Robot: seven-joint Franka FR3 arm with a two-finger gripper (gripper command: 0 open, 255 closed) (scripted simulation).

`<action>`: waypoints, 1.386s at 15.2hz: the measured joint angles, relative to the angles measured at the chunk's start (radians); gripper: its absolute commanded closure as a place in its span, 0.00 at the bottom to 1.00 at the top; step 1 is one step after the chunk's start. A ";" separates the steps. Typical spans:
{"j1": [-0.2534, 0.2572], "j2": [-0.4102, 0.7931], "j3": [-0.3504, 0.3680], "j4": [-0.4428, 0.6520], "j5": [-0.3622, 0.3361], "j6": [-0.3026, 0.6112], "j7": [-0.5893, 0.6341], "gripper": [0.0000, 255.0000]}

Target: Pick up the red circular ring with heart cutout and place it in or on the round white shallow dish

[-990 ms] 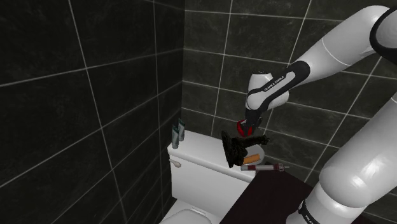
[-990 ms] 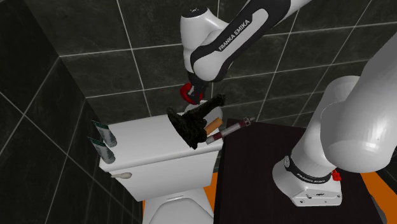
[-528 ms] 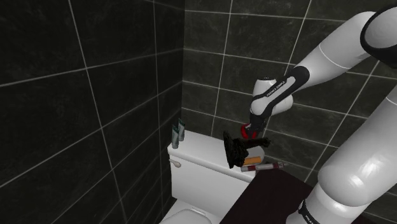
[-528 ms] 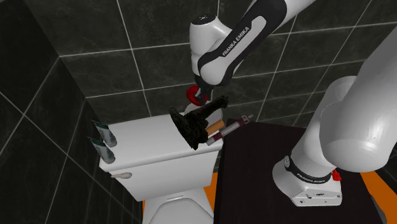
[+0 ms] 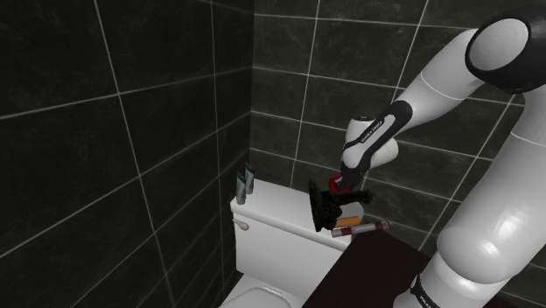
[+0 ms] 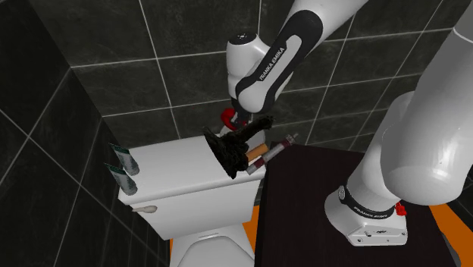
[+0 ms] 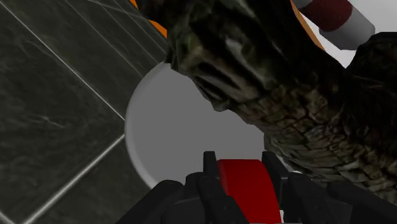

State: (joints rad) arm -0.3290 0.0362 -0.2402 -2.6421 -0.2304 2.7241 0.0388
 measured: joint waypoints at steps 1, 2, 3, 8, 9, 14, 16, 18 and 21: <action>-0.001 0.006 -0.001 0.002 0.001 0.016 0.000 1.00; -0.001 0.031 -0.001 0.009 0.006 0.040 -0.001 1.00; -0.002 0.042 -0.002 0.008 0.006 0.060 -0.002 1.00; 0.003 0.052 -0.002 0.010 0.008 0.086 0.004 1.00; 0.002 0.057 -0.003 0.014 0.010 0.079 0.002 1.00; 0.006 0.086 0.001 0.011 0.015 0.107 0.002 0.00; 0.008 0.084 0.001 0.008 0.013 0.072 0.005 0.00; 0.009 0.047 -0.002 -0.007 0.005 0.036 0.003 0.00; 0.017 -0.050 0.001 -0.007 -0.003 -0.067 0.007 0.00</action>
